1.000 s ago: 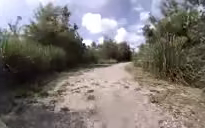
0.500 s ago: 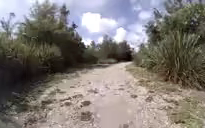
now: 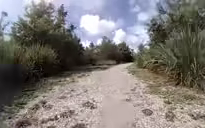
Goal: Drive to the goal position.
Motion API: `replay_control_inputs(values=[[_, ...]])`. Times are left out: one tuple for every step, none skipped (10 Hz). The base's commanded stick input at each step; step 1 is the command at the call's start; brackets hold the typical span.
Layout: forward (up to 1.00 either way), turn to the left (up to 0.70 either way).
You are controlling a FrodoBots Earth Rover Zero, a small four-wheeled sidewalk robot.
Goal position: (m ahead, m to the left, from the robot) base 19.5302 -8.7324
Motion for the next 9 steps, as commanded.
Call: replay_control_inputs(values=[[0.85,0.00],[0.85,0.00],[0.85,0.00],[0.85,0.00],[0.85,0.00],[0.85,0.00],[0.85,0.00],[0.85,0.00],[0.85,0.00]])
